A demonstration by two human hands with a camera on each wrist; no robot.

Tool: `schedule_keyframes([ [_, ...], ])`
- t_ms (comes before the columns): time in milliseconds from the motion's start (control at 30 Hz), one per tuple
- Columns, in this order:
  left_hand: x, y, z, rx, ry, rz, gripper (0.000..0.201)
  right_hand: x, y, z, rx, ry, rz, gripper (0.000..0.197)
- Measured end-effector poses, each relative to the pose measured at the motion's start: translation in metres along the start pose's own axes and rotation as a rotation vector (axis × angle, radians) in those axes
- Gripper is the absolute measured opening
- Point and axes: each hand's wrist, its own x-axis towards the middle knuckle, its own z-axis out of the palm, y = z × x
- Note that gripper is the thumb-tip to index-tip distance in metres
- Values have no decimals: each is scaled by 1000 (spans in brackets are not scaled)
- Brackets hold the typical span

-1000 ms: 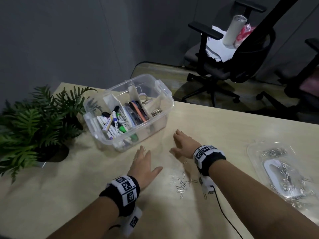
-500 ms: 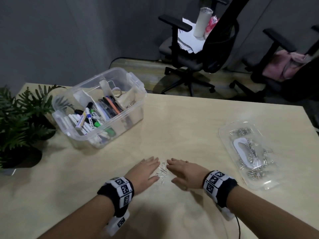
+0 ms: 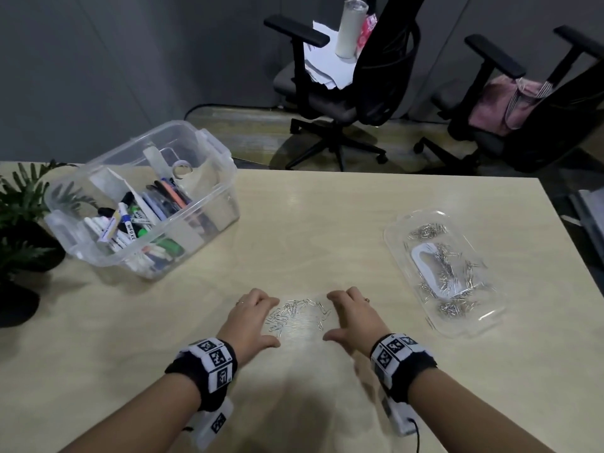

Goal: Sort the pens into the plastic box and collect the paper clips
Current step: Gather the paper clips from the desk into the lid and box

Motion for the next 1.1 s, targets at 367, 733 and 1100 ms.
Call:
schedule_keyframes([
  [367,36,11,7,-274,38,-31,15,32,-10,1,133,73,-107,19],
  [733,43,19,4,-207,1,-74,8,34,-19,-7,22,-38,-89,17],
  [1100,22,14,-22,-433,180,-189,15,15,10,-27,274,-45,-94,22],
])
